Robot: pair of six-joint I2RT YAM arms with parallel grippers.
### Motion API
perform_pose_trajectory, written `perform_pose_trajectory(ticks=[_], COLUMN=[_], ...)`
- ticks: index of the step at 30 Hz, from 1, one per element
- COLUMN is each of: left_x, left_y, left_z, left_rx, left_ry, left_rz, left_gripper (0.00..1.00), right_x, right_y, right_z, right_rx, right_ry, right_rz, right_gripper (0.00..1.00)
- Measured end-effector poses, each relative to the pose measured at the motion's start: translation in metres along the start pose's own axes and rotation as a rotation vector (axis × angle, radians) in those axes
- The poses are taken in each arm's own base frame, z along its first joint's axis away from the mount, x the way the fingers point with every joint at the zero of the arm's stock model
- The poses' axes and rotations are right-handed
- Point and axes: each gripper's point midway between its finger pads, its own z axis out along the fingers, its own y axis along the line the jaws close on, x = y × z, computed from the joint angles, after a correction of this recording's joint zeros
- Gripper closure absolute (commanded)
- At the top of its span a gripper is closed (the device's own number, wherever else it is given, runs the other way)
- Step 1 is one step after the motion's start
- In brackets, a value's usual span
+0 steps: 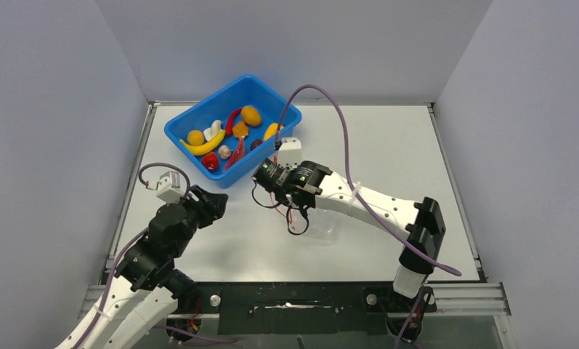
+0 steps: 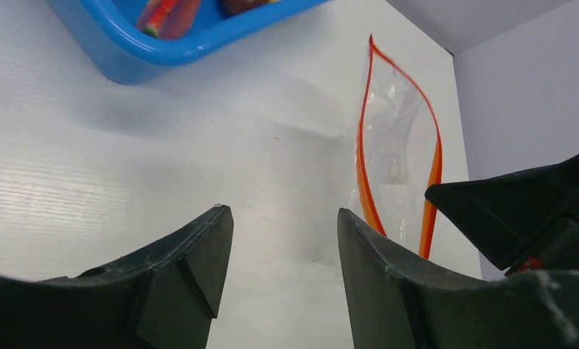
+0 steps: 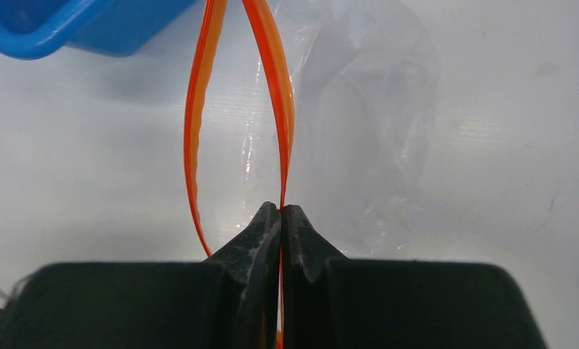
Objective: Place the food in the zip-top bag and seal the zipper
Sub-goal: Pick up the zipper food storage bag at the center of the board, then open the zipper of the food storage bag.
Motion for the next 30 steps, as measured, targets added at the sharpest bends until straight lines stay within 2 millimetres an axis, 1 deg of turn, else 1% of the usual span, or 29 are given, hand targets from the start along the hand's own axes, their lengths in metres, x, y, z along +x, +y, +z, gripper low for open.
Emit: perform_pose_trajectory(ticks=[3,6,10,15,21,24,28,29,30], left_x=[0.011,0.019,0.030,0.040,0.052,0.052,0.051,0.052,0.053], left_y=[-0.012,-0.025,-0.039,-0.051,-0.053,-0.055,-0.058,-0.058,-0.058], left_z=[0.009,0.018,0.028,0.038,0.050,0.053,0.057,0.059,0.061], left_rx=[0.036,0.078,0.123,0.163,0.158,0.164,0.174,0.173,0.171], left_ry=[0.056,0.104,0.157,0.208,0.250,0.248,0.240,0.241,0.243], left_rz=[-0.017,-0.032,-0.044,-0.053,-0.065,-0.070,-0.072,-0.072,-0.071], left_gripper=[0.46,0.45,0.41,0.41,0.54,0.55,0.56,0.62,0.75], right_x=[-0.007,-0.005,0.001,0.009,0.006,0.002,0.001,0.001,0.002], right_y=[0.005,0.010,0.016,0.020,0.020,0.017,0.012,0.011,0.011], right_z=[-0.016,-0.022,-0.022,-0.021,-0.030,-0.037,-0.042,-0.042,-0.042], right_rx=[-0.082,-0.139,-0.174,-0.202,-0.235,-0.254,-0.261,-0.261,-0.260], right_ry=[-0.043,-0.061,-0.062,-0.061,-0.079,-0.095,-0.101,-0.101,-0.100], right_rz=[0.020,0.023,0.016,0.006,0.020,0.035,0.044,0.044,0.044], right_gripper=[1.00,1.00,1.00,1.00,1.00,1.00,1.00,1.00,1.00])
